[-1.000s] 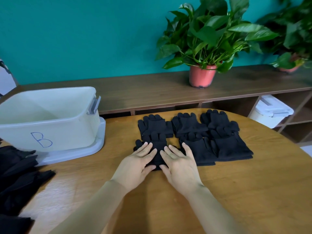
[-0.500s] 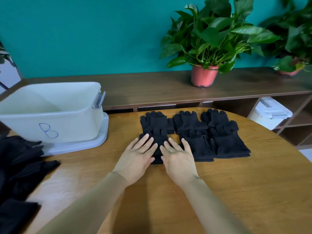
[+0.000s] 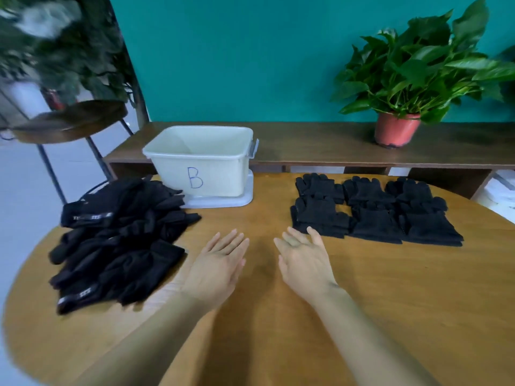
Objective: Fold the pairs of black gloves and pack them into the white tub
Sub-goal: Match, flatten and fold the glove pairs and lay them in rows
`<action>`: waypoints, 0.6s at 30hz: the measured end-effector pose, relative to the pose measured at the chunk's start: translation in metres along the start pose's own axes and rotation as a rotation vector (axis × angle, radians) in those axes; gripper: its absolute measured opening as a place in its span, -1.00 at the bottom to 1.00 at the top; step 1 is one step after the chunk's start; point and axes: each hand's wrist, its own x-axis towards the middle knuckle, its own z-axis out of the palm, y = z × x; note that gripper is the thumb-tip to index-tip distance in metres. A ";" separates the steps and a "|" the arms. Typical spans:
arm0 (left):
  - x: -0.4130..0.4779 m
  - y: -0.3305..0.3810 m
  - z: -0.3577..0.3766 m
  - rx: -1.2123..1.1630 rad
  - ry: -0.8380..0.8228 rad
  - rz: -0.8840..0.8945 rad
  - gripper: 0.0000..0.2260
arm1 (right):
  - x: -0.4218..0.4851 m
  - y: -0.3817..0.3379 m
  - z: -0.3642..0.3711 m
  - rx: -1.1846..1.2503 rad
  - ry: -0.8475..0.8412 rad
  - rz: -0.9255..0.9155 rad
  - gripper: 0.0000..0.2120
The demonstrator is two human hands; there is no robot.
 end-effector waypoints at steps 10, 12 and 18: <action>-0.073 -0.061 -0.045 -0.021 0.029 -0.146 -0.42 | 0.009 -0.086 -0.012 -0.034 -0.050 -0.133 -0.61; -0.082 -0.071 -0.046 -0.026 0.030 -0.155 -0.40 | 0.010 -0.096 -0.008 -0.003 -0.026 -0.104 -0.63; -0.102 -0.105 -0.048 -0.020 0.041 -0.204 -0.42 | 0.026 -0.133 0.006 0.015 0.004 -0.182 -0.62</action>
